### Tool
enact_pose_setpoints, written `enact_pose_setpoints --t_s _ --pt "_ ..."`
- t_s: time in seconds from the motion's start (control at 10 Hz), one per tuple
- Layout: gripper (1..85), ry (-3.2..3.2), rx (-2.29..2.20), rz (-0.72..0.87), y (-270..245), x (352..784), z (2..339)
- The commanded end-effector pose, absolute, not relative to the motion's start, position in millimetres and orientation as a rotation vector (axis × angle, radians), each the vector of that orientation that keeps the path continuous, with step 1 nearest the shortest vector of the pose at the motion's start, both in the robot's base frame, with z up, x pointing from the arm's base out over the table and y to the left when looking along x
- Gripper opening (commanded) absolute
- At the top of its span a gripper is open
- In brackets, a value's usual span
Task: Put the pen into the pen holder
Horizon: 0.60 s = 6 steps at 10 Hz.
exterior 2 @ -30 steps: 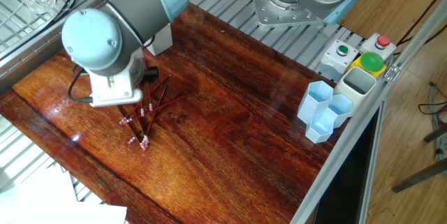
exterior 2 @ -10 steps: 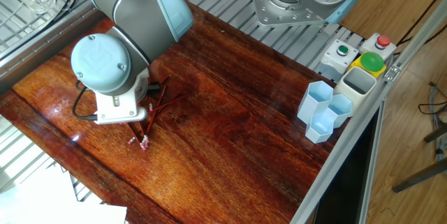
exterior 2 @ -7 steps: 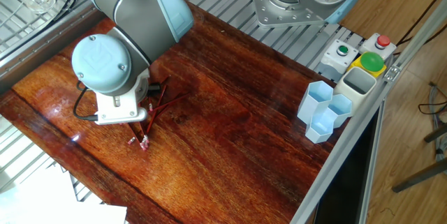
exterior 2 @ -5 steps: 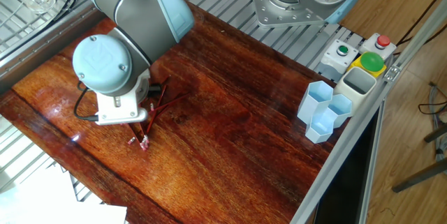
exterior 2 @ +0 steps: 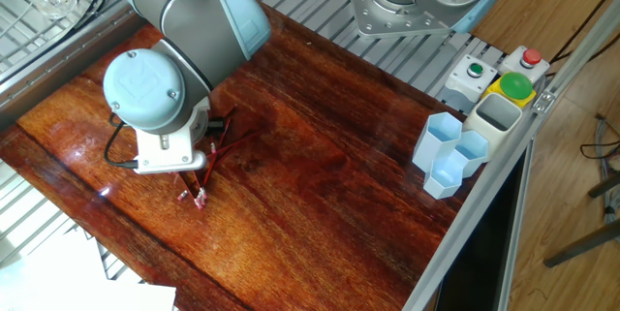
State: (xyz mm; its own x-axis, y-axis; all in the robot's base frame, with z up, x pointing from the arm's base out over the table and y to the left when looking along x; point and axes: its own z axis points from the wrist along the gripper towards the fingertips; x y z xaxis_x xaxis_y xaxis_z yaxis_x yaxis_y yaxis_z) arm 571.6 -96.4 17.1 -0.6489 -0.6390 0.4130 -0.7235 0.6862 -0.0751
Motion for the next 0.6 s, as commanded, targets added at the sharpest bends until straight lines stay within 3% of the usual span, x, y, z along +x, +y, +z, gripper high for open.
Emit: enact_pose_setpoints --t_s 0.0,0.2,0.5 --pt "11.0 -2.553 1.045 0.337 -97.3 571.0 18.1" --pt "1.0 -2.546 1.029 0.376 -103.1 570.5 26.4" --pt "1.0 -2.517 1.038 0.392 -116.0 561.6 69.4"
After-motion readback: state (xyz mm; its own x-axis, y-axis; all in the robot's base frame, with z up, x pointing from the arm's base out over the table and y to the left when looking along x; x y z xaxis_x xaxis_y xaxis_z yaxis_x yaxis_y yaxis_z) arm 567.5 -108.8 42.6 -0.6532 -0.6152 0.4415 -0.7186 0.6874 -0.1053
